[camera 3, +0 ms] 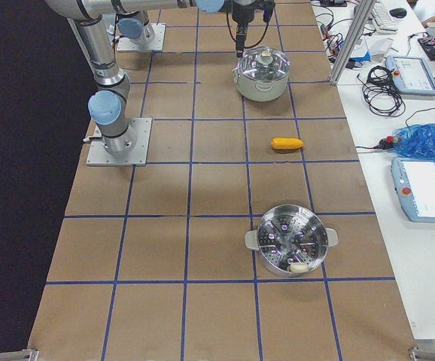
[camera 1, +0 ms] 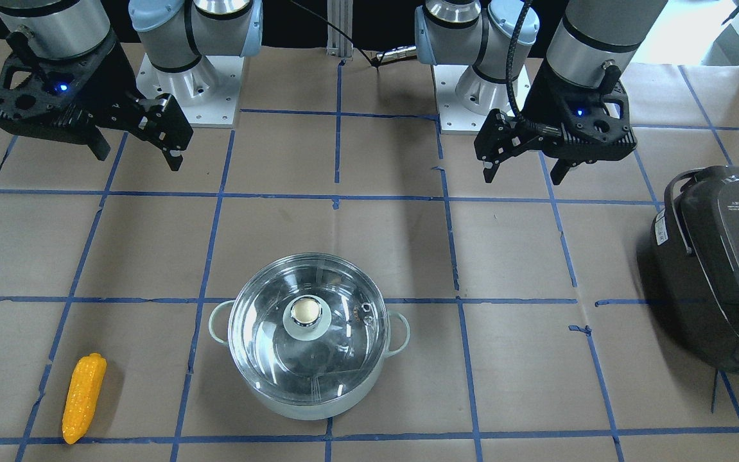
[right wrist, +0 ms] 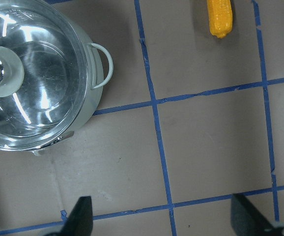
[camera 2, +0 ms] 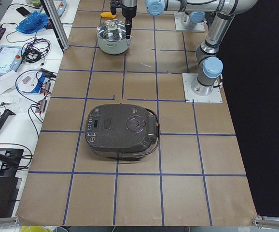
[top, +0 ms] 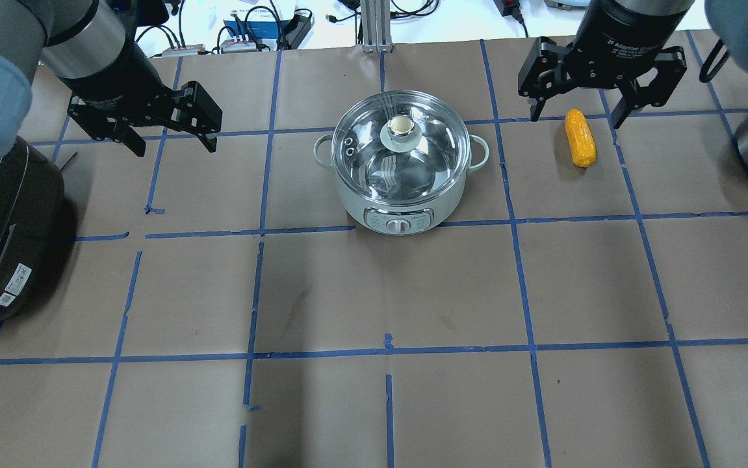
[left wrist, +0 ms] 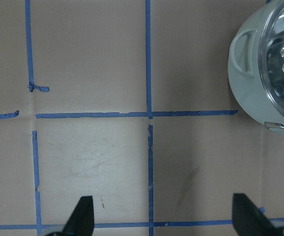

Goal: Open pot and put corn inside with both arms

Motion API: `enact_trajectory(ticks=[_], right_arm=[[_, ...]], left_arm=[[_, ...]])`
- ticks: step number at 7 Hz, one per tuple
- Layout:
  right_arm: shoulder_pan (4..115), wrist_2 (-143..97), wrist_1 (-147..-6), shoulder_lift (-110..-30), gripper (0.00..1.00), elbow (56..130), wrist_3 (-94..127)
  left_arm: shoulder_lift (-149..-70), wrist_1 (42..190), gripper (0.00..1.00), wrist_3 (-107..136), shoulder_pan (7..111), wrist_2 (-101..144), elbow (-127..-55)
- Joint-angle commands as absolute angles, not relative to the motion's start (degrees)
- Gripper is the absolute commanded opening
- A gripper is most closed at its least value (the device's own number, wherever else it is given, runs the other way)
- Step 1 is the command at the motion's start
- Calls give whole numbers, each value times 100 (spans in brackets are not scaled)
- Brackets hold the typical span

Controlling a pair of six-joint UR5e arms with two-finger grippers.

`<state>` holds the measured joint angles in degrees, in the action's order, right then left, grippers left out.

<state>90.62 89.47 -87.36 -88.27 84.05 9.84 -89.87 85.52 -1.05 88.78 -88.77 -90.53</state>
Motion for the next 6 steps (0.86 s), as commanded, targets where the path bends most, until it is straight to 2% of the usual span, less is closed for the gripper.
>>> enact_trajectory(ticks=[1, 6], right_arm=[[9062, 8947, -8736, -8859, 100, 8437, 984], [9062, 8956, -8692, -8868, 100, 8446, 976]], left_arm=[[-8983, 8552, 100, -105, 8877, -8877, -9053], [-9385, 8517, 100, 419, 9138, -8868, -8825]])
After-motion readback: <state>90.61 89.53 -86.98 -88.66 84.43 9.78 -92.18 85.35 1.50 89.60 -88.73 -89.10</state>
